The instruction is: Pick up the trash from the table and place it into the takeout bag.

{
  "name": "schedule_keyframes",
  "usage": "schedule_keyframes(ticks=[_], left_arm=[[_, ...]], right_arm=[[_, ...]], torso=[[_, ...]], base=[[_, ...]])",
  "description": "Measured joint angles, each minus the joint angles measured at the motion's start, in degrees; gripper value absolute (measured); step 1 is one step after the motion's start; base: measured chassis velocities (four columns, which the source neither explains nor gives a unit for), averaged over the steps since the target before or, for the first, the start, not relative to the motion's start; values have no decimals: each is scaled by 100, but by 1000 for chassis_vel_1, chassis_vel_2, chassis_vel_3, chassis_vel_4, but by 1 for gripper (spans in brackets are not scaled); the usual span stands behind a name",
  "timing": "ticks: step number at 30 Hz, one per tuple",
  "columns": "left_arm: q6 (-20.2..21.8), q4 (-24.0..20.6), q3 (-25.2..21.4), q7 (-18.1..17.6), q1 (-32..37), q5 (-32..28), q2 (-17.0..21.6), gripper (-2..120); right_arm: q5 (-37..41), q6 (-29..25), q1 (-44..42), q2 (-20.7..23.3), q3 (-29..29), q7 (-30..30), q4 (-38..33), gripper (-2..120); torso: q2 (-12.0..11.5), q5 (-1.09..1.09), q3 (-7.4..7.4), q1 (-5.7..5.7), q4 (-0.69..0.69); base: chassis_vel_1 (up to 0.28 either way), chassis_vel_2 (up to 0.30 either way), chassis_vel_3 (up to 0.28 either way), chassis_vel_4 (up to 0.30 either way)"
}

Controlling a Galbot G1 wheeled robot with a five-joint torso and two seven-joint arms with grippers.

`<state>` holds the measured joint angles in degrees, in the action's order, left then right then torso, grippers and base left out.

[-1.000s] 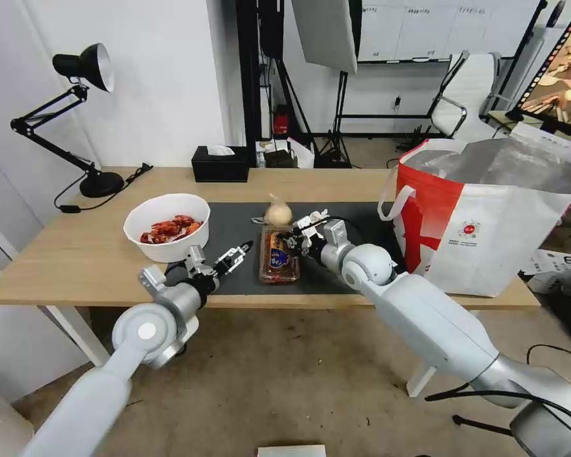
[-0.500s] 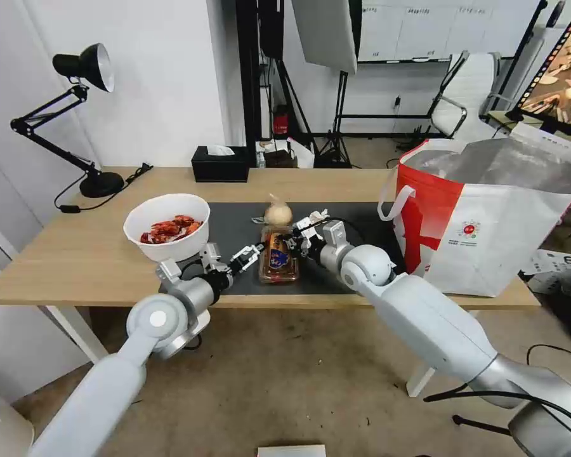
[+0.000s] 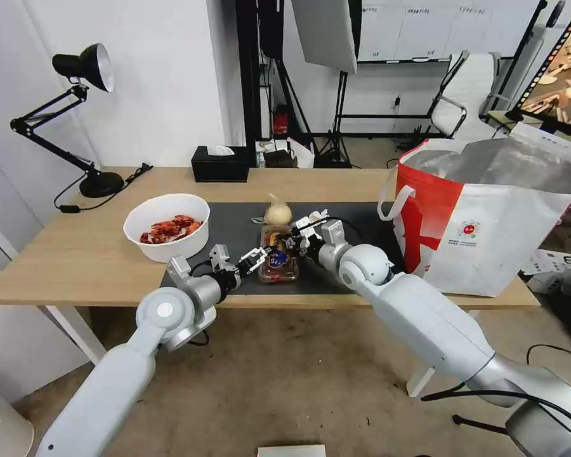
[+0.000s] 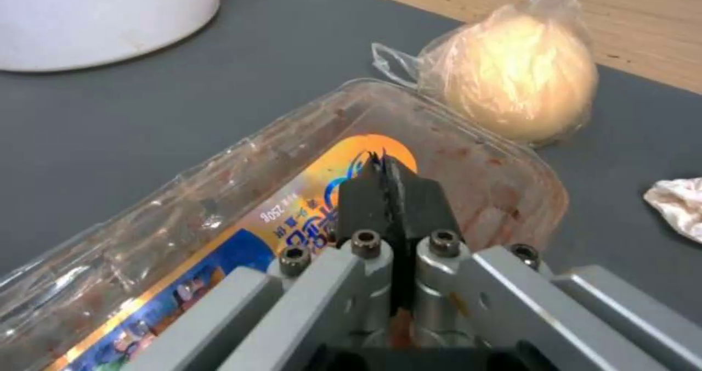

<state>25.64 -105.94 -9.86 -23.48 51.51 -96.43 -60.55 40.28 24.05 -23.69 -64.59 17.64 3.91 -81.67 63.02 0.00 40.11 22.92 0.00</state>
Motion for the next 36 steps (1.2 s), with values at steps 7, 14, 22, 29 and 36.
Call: schedule_keyframes(ticks=[7,14,22,29,36], left_arm=[[32,21,3,-1,15,-56,-23,93],[27,51,21,-21,9,-59,-27,69],[-14,88,20,-52,79,-44,-26,38],[-49,72,-12,-83,107,-39,-17,15],[-120,3,-65,-81,176,-22,-3,0]], right_arm=[[6,3,7,-1,18,-11,4,0],[28,5,18,-2,27,-41,5,0],[69,9,-13,-16,21,-62,-20,0],[158,9,-49,21,14,-97,-103,0],[879,-413,-164,53,-100,-447,-268,0]], torso=[[0,0,0,0,0],[0,0,0,0,0],[0,0,0,0,0],[0,0,0,0,0],[0,0,0,0,0]], base=[[0,0,0,0],[0,0,0,0],[0,0,0,0],[0,0,0,0],[0,0,0,0]])
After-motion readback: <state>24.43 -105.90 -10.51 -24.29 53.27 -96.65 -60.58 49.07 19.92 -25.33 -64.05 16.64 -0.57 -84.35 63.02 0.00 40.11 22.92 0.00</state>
